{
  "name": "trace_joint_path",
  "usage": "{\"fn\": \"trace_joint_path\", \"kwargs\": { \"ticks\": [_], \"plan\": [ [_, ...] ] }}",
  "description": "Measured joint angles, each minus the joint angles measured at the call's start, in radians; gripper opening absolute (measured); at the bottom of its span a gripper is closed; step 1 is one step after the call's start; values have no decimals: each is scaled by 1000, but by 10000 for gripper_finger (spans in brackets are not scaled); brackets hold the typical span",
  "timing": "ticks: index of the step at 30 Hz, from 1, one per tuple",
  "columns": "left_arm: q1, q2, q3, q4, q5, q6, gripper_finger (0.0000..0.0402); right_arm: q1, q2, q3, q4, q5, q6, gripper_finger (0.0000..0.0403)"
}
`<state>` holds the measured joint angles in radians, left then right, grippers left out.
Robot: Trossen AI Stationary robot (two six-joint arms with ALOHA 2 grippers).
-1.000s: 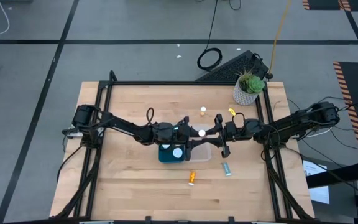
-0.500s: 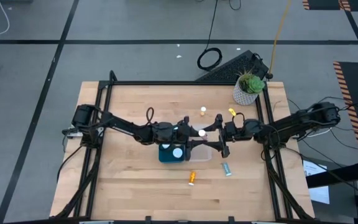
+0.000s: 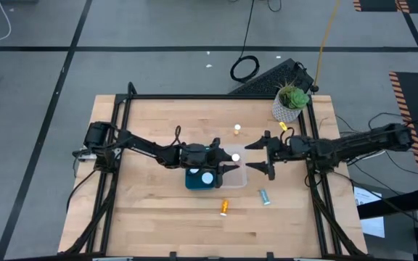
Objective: Pick and place medicine bottles into bin by pill shape (circle, oval)
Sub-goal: Put the small pink pill bottle into the transparent bin
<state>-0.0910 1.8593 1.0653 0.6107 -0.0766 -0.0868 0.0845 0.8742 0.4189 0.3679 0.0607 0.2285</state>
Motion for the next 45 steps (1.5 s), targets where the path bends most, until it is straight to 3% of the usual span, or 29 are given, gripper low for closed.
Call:
{"fn": "trace_joint_path", "kwargs": {
  "ticks": [9, 14, 29, 35, 45],
  "plan": [
    [0, 1, 0, -49, -4, 22, 115, 93, 17, 326, -513, 169, 24, 325],
    [0, 3, 0, -67, -4, 21, 115, 114, 111, 507, -637, 174, 47, 325],
    [-6, 3, 0, -125, -4, 0, 115, 143, 499, 1137, -1357, 170, 106, 305],
    [-6, 3, 0, -148, -4, -1, 115, 148, 592, 1261, -1532, 144, 116, 270],
    [-6, 3, 0, -168, -20, 0, 115, 148, 697, 1284, -1557, 104, -18, 237]
  ]
}}
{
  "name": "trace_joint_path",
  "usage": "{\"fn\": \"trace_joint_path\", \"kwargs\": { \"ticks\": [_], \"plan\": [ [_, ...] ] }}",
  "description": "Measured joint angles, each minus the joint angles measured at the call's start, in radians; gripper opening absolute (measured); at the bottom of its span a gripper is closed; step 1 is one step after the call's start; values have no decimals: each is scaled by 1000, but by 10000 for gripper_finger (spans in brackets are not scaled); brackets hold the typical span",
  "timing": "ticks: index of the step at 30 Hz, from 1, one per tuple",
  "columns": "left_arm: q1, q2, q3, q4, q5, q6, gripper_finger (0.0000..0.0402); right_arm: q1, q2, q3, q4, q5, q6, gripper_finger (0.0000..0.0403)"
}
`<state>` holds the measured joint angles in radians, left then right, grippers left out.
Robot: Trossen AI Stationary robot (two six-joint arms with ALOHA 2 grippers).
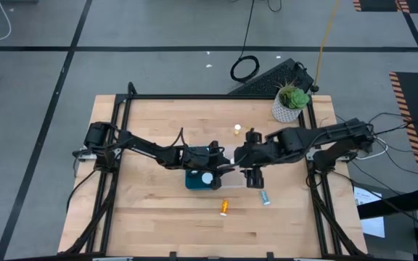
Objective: Pick and place medicine bottles into bin by pill shape (circle, oval)
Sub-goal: Put the small pink pill bottle into the transparent bin
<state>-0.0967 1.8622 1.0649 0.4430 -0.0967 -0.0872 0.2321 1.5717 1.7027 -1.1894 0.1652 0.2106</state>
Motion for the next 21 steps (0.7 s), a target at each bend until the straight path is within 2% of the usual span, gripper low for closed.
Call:
{"fn": "trace_joint_path", "kwargs": {
  "ticks": [4, 14, 21],
  "plan": [
    [0, 0, 0, -5, 0, 0, 115, -2, 38, 0, 6, 47, -25, 236],
    [0, 0, 0, -5, 0, 1, 115, -34, 112, 0, 51, 51, -87, 235],
    [0, 0, 0, -6, 0, 4, 115, -52, 112, 0, 57, 46, -96, 234]
  ]
}}
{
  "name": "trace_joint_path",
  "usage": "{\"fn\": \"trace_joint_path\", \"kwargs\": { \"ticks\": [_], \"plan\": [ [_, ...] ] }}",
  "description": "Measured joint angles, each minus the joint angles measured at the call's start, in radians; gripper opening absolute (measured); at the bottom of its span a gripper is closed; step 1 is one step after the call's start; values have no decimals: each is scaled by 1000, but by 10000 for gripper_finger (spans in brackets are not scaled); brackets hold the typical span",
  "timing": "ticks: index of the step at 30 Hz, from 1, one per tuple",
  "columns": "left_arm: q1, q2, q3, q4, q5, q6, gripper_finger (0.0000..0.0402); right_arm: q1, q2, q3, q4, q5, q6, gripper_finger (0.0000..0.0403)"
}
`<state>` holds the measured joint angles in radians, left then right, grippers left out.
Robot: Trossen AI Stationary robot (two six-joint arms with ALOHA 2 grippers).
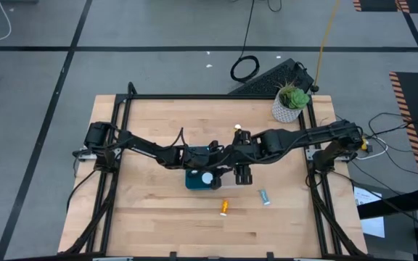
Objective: Pick and place medicine bottles into bin by pill shape (circle, oval)
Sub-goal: Put the small pink pill bottle into the transparent bin
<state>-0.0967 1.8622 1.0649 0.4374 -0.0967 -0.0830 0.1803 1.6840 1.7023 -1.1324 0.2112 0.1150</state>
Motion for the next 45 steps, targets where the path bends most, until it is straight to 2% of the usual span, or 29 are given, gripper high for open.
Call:
{"fn": "trace_joint_path", "kwargs": {
  "ticks": [4, 16, 27, 31, 37, 41, 45],
  "plan": [
    [0, 0, 0, 0, 0, 2, 115, 0, 0, -1, 1, -5, 0, 217],
    [0, 0, 0, -1, 0, 10, 115, -11, 0, -67, 36, -33, -11, 132],
    [-1, 0, 0, -1, -12, 23, 118, -11, 0, -70, 54, -36, -23, 119],
    [-4, 0, 0, 1, -31, 24, 146, -11, 0, -70, 57, -33, -22, 119],
    [-9, -5, 0, -24, -32, 22, 225, -10, 0, -70, 33, -33, -19, 118],
    [-11, -54, 0, -110, -33, 25, 266, -9, 0, -70, 22, -32, -4, 118],
    [-11, -138, 0, -256, -34, 29, 283, -9, -2, -80, 33, -32, 3, 118]
  ]
}}
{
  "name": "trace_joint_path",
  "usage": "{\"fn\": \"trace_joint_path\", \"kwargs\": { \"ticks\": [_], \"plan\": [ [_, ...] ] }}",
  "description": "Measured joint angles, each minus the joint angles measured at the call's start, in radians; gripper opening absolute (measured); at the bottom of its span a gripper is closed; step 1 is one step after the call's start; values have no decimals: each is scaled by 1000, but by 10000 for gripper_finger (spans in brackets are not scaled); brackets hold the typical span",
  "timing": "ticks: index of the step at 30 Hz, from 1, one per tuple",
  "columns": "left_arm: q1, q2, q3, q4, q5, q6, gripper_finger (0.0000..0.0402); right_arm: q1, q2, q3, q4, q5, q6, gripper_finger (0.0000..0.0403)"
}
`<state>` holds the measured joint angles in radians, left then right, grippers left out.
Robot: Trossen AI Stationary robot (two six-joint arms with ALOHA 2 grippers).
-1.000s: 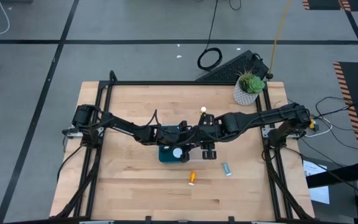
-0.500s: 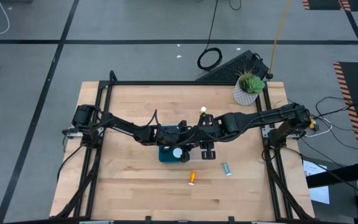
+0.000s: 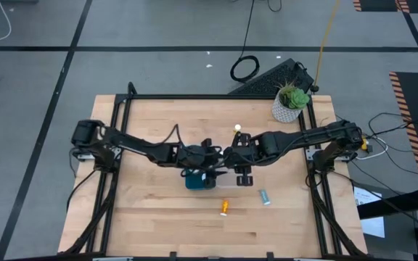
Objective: Pick and place medicine bottles into bin by pill shape (circle, oval)
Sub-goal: Put the small pink pill bottle into the transparent bin
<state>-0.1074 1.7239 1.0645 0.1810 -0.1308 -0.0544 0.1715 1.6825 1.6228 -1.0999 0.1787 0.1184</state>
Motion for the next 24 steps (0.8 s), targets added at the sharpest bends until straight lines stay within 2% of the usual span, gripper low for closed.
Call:
{"fn": "trace_joint_path", "kwargs": {
  "ticks": [4, 9, 15, 20, 22, 24],
  "plan": [
    [0, -100, 2, -192, -11, 0, 284, 0, 0, -22, 29, 0, 0, 118],
    [0, -216, 0, -434, -101, -32, 285, 0, 0, -67, 81, 0, -3, 118],
    [1, -316, 1, -573, -206, -58, 285, -14, 0, -124, 136, 0, -9, 118],
    [13, -378, 0, -725, -363, -74, 285, -43, 0, -181, 185, 0, -27, 118],
    [25, -397, -7, -781, -395, -101, 285, -60, 0, -209, 211, -1, -30, 118],
    [32, -413, -20, -769, -402, -116, 285, -78, 0, -232, 234, -11, -37, 118]
  ]
}}
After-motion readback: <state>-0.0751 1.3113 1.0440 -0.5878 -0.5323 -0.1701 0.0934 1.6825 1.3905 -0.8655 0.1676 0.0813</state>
